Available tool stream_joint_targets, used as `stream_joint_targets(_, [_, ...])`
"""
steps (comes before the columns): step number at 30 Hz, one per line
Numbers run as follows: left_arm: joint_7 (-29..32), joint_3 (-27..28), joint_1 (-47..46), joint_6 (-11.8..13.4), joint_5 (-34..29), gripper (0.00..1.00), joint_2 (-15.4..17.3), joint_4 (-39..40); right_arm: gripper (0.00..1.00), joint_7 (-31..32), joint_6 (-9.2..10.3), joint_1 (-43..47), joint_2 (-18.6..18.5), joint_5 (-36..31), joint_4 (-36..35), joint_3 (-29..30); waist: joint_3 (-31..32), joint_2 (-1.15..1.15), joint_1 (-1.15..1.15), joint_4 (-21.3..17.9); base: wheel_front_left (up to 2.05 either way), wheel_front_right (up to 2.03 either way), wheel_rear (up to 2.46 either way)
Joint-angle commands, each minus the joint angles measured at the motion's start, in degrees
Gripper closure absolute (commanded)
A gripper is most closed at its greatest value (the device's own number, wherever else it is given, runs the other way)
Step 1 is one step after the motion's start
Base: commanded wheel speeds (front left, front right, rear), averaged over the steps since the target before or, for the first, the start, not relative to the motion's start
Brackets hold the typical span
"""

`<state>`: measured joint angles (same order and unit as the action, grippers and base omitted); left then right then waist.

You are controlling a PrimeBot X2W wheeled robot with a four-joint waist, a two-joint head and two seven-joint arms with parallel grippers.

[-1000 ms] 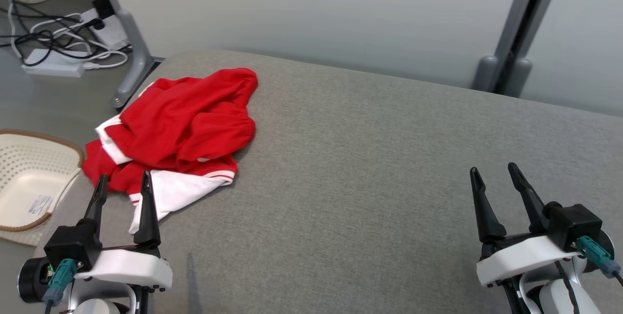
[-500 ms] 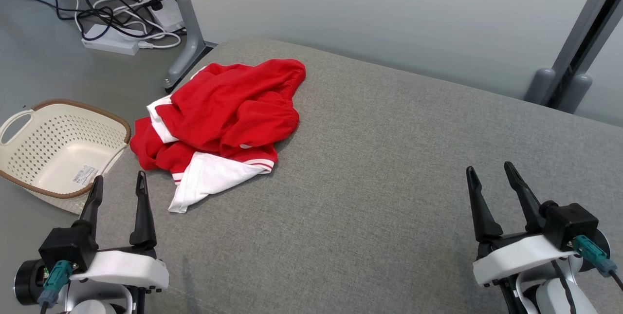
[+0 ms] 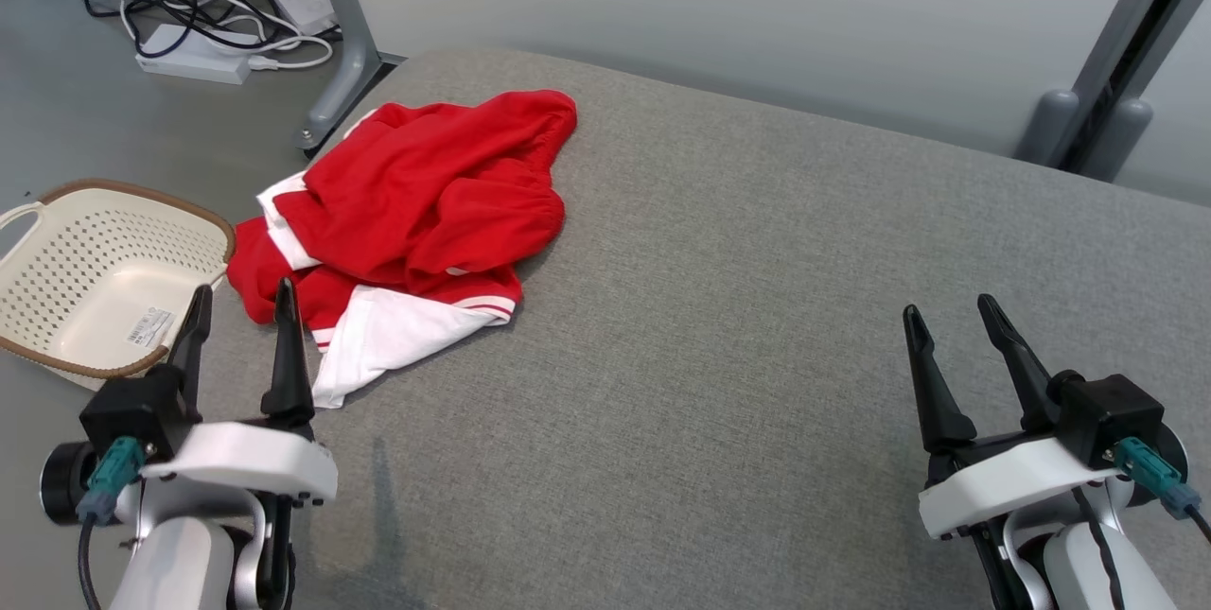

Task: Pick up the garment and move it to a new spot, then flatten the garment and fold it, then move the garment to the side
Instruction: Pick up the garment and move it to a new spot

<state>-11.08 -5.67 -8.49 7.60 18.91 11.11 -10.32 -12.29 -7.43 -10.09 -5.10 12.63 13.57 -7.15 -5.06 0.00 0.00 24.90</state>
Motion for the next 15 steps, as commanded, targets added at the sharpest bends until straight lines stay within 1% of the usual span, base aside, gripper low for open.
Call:
stream_joint_targets(1, [0.32,-0.07,-2.9,-0.58,0.88,0.0,-0.22,-0.98,0.0,0.37,-0.1,-0.83,-0.51,-0.35,-0.48,0.06,-1.32,0.0,0.0,-1.13,0.0,0.0,0.0])
stream_joint_targets(4, [1.38,-0.38,-6.94,-1.56,1.65,0.0,-0.29,-4.04,0.0,1.01,-0.1,-1.64,-0.87,-0.62,-1.18,-0.32,-3.08,0.0,0.0,-2.82,0.0,0.0,0.0])
stream_joint_targets(8, [2.77,-0.1,-12.81,-3.25,3.4,0.0,-0.07,-10.68,0.0,1.85,-0.1,-2.71,-1.47,-0.7,-2.16,-0.85,-5.69,0.0,0.0,-5.41,0.0,0.0,0.0])
stream_joint_targets(15, [7.15,0.1,-23.48,-6.98,6.09,0.0,1.3,-27.15,0.0,2.99,-0.11,-4.72,-2.58,-1.09,-3.98,-1.35,-10.78,0.0,0.0,-9.65,0.0,0.0,0.0])
